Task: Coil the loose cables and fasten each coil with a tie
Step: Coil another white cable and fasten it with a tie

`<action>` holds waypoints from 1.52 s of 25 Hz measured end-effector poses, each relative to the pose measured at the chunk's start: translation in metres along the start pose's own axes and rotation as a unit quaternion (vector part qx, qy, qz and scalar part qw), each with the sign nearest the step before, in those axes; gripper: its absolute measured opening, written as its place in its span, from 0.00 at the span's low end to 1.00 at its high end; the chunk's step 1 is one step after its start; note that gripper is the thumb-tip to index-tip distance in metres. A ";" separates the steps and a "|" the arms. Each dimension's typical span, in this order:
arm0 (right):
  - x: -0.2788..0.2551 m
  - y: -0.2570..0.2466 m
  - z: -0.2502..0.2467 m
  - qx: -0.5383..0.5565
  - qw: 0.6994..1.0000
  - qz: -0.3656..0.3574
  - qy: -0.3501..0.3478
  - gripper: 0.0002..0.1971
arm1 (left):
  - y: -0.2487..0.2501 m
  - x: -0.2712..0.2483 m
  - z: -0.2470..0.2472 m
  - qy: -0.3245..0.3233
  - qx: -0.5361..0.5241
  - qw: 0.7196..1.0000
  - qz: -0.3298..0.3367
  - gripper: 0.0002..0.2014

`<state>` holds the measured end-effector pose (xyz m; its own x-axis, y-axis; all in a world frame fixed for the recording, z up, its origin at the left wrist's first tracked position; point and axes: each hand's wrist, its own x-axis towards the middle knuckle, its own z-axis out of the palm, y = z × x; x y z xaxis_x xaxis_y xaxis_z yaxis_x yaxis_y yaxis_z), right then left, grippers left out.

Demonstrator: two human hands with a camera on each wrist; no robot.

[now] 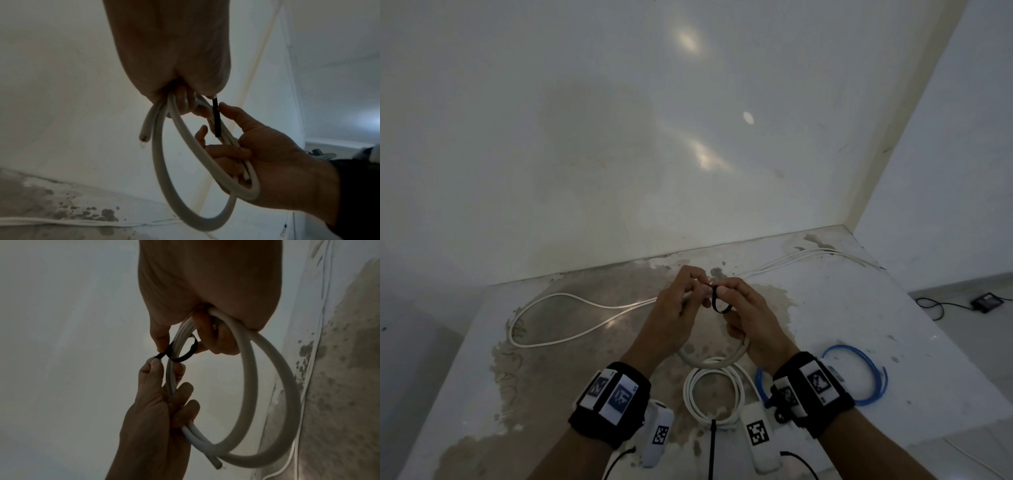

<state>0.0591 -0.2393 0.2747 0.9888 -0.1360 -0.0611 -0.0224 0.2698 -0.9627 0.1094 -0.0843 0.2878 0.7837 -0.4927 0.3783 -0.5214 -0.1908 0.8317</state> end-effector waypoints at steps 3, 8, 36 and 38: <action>0.001 -0.001 -0.005 0.019 1.000 0.010 0.007 0.05 | 0.001 0.002 0.004 0.034 -0.009 0.999 -0.006 0.04; -0.002 0.006 -0.005 0.034 0.999 0.030 0.028 0.06 | 0.006 0.003 0.009 0.124 -0.040 0.991 -0.026 0.04; -0.003 -0.023 0.003 0.131 0.984 0.108 -0.058 0.03 | 0.013 0.031 0.010 0.277 -0.092 0.956 -0.010 0.06; -0.001 -0.024 0.003 0.166 0.974 0.131 -0.075 0.04 | 0.014 0.030 0.008 0.292 -0.103 0.951 -0.017 0.06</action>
<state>0.0595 -0.2424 0.2985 0.9664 0.1140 -0.2303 -0.2532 0.5741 -0.7786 0.1228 -0.1088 0.3072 0.8840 0.0779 0.4609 -0.4625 0.0024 0.8866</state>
